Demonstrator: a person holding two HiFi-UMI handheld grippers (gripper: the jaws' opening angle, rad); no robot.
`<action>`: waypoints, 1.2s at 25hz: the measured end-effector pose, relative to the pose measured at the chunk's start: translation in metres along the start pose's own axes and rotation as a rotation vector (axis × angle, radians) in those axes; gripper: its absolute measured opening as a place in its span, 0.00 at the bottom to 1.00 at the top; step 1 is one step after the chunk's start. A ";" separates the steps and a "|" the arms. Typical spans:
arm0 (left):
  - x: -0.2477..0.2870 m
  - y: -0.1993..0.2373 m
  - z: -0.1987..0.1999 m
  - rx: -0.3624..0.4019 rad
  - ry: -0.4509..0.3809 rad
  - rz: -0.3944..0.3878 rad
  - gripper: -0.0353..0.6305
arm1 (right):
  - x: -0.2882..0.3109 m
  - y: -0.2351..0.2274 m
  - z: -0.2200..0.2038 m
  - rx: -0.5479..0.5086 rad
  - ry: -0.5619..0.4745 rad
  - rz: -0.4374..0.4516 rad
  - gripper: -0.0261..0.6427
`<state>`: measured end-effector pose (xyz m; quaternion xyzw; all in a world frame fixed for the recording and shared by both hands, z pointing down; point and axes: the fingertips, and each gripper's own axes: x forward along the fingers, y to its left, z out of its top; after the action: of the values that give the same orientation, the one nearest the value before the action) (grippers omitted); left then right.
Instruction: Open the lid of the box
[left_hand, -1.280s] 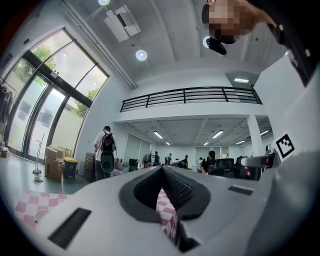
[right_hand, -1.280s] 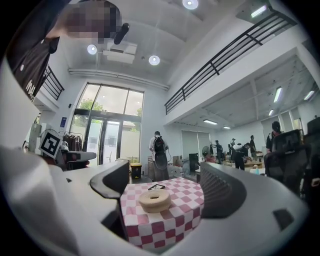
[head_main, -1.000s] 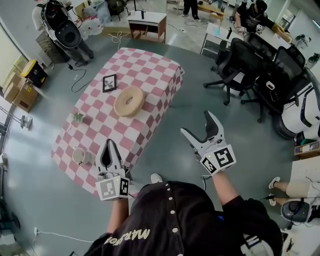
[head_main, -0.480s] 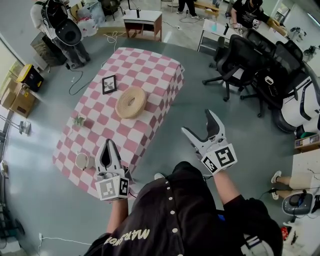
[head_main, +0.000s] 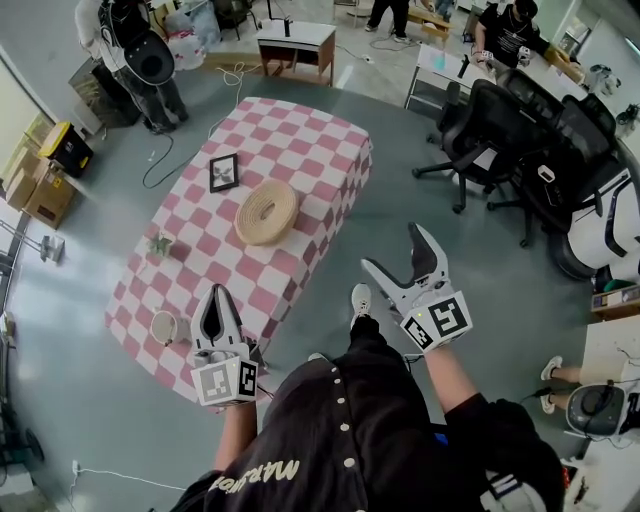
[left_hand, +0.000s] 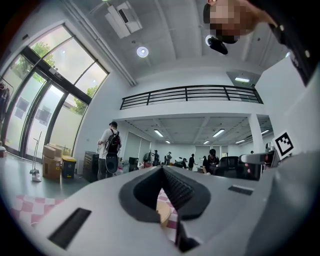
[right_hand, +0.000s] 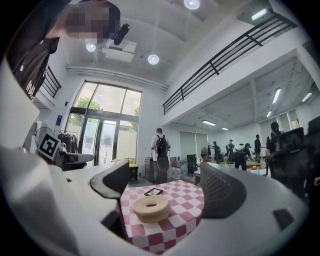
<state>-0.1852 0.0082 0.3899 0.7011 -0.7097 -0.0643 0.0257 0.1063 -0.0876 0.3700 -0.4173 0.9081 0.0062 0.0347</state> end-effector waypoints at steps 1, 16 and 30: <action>0.004 -0.001 -0.002 0.000 0.002 0.002 0.07 | 0.002 -0.004 -0.001 0.004 -0.002 0.000 0.68; 0.097 -0.024 0.000 0.010 -0.026 0.026 0.07 | 0.068 -0.077 0.000 -0.006 -0.003 0.048 0.68; 0.164 -0.024 0.011 0.046 -0.037 0.130 0.07 | 0.150 -0.130 -0.005 0.023 0.001 0.155 0.68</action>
<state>-0.1649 -0.1556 0.3673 0.6525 -0.7555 -0.0592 0.0007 0.1070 -0.2859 0.3669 -0.3455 0.9376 -0.0017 0.0384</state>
